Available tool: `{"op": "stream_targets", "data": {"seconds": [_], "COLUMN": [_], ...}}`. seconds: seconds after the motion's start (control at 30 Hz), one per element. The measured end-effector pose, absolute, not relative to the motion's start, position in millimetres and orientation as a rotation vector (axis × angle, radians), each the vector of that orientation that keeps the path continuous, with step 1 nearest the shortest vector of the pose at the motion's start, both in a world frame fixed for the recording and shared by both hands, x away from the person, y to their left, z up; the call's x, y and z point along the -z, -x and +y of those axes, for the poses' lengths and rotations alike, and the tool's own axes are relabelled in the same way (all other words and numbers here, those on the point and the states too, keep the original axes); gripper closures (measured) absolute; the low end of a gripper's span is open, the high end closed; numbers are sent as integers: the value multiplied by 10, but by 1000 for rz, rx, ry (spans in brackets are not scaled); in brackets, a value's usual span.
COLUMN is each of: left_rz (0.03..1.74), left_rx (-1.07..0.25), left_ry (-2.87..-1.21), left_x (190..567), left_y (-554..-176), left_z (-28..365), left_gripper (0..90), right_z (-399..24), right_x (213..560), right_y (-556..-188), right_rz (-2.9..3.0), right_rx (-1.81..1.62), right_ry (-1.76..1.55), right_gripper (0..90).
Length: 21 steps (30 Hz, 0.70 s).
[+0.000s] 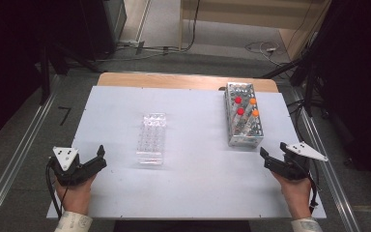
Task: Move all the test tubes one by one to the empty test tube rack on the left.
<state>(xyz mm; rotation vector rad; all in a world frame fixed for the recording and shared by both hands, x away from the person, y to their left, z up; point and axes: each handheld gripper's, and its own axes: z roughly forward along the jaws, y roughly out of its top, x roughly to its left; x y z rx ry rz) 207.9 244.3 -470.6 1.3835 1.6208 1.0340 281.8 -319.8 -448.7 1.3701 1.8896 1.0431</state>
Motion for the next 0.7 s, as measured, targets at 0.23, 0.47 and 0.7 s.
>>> {"op": "stream_targets", "data": {"seconds": [0.23,0.47,0.7], "left_rz": [1617,1624,1625], "left_rx": [-1031,-1026,-1027], "left_ry": [-1382,-1376,-1372], "left_x": [4699,4703,4704], "left_y": [-2080,-2082,-2073], "left_z": [2439,2453,2457], "left_gripper": [60,61,63], "right_z": [-3092,-2947,-2857], "right_x": [4486,4524,4527], "right_y": [-2957,-3118,-3214], "right_rz": [1892,1933,1928], "right_rx": [-1086,-1099,-1121], "right_ry": [-1350,-1330,-1315], "right_gripper": [222,251,269]}}
